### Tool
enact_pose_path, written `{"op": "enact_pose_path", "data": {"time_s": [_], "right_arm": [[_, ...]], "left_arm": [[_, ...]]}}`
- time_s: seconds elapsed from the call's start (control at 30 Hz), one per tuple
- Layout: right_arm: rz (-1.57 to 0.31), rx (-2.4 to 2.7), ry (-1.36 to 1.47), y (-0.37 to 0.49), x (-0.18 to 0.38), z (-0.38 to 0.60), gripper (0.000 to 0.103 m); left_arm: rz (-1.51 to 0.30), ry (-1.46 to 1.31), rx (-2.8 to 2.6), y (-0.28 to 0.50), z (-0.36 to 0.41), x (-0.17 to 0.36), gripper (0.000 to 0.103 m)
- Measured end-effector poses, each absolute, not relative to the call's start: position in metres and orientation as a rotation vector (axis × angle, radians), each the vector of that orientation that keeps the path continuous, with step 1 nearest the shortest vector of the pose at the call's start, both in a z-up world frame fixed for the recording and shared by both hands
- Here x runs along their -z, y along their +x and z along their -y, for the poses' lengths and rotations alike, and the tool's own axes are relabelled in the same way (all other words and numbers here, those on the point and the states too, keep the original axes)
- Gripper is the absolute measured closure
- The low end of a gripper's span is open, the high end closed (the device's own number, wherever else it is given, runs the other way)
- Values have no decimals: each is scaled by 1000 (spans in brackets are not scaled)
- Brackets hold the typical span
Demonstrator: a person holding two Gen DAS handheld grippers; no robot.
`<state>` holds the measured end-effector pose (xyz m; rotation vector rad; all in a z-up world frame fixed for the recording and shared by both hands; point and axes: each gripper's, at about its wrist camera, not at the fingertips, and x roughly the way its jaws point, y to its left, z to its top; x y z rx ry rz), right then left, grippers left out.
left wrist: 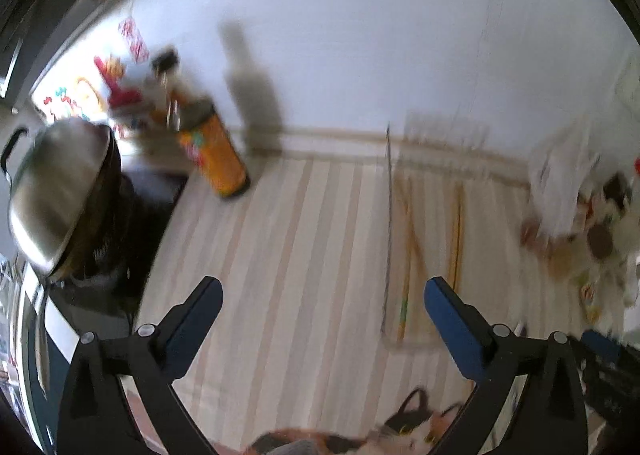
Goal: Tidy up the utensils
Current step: 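Grasp a chopstick with the right tool while the left tool grasps another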
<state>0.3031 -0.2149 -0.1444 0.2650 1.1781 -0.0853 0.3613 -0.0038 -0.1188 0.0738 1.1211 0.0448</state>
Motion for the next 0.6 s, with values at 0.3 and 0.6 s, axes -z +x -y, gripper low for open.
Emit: {"op": "enact_pose_path", "data": {"time_s": [0.3, 0.6], "right_arm": [[-1496, 16, 323, 211, 266, 207, 85], [-1531, 67, 326, 192, 307, 201, 98]], "left_arm": [[-1327, 178, -57, 292, 0, 214, 0], [-1394, 233, -36, 267, 2, 249, 0]]}}
